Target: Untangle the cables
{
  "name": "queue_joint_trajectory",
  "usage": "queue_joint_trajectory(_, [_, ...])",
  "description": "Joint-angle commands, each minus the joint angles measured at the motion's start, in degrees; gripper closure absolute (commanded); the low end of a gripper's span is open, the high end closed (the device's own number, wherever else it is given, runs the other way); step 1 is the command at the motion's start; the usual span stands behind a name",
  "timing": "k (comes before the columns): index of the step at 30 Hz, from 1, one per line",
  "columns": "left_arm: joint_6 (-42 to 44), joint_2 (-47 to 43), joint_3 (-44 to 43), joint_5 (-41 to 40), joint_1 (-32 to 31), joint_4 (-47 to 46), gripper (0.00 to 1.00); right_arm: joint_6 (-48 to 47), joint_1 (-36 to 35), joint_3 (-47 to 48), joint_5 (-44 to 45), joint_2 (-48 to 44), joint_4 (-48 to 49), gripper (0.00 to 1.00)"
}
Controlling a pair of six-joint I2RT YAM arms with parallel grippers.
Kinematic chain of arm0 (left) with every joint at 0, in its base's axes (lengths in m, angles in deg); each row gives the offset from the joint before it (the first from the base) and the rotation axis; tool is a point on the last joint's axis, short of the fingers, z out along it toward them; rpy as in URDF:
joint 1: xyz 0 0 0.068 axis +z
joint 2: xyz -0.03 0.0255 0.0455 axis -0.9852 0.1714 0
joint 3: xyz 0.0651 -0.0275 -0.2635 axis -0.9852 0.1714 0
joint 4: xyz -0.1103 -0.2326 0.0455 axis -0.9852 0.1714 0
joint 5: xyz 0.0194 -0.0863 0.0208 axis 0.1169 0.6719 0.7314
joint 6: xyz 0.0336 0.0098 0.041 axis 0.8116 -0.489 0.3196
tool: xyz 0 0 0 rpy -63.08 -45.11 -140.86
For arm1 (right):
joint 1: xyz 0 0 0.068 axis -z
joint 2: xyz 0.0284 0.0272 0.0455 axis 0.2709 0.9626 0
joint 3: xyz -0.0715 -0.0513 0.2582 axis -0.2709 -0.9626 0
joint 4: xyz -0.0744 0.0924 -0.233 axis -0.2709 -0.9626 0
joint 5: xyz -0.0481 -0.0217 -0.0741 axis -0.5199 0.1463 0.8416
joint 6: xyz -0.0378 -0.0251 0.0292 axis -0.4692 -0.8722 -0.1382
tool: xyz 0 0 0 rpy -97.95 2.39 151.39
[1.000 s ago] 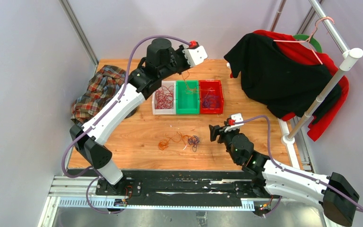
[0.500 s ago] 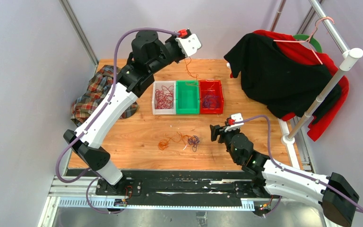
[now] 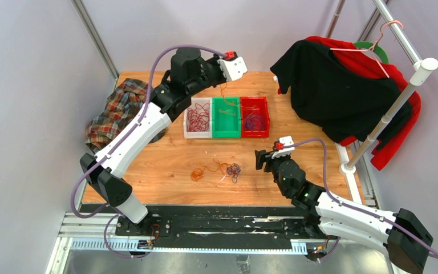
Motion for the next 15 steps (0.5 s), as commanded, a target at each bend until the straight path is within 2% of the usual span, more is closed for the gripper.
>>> queue_joint_trajectory(1, [4.2,-0.6,4.1,-3.2,0.3,-0.8,0.99,0.3,0.7,0.7,0.3,-0.7,-0.4,0.32])
queue_joint_trajectory(8, [9.5,2.4,7.0,-5.2,0.5,-1.0,1.0,0.3,1.1,1.1,0.4,-1.1,-1.9,0.32])
queue_joint_trajectory(15, [14.4,3.2,8.8,-5.9,0.6,-1.8,1.0,-0.5,3.5,3.6,-4.3,2.9,-0.3,0.32])
